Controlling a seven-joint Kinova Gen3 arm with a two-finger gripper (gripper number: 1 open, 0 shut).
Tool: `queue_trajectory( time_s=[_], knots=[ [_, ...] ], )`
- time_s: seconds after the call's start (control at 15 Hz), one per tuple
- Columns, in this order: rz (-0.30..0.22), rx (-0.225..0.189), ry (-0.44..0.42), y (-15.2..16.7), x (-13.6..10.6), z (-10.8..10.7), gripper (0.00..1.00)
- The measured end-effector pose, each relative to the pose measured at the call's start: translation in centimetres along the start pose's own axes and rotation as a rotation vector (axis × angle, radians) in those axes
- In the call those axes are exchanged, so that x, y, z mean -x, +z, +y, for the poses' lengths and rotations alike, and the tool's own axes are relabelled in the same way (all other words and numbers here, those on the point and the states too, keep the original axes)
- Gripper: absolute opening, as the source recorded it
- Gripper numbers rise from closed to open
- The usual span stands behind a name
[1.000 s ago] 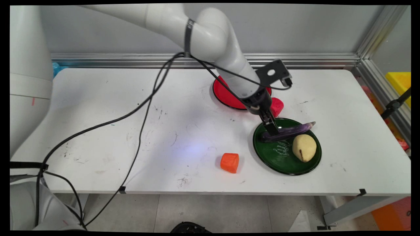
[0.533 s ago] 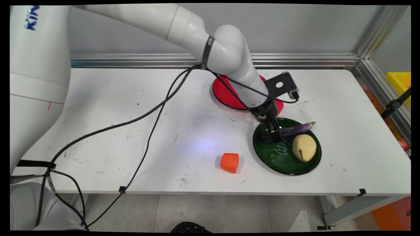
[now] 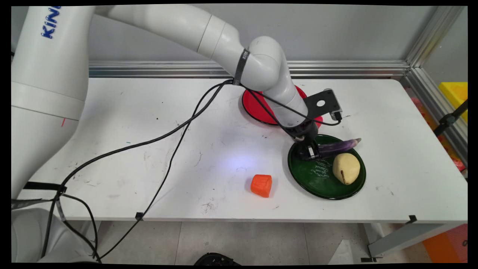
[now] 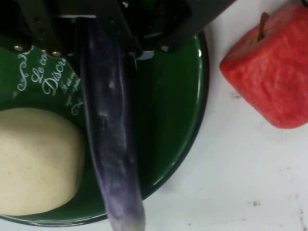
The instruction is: Place the picked object on the table
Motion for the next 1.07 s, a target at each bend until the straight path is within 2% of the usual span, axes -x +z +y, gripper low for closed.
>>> queue_trajectory(
  time_s=[0.4, 0.73, 1.07],
  knots=[
    [0.033, 0.012, 0.038, -2.3, -0.2, 0.0, 0.00],
    [0.065, 0.012, 0.060, -6.9, -0.2, -0.2, 0.00],
    [0.067, 0.012, 0.066, -11.0, 1.1, -0.5, 0.00]
  ],
)
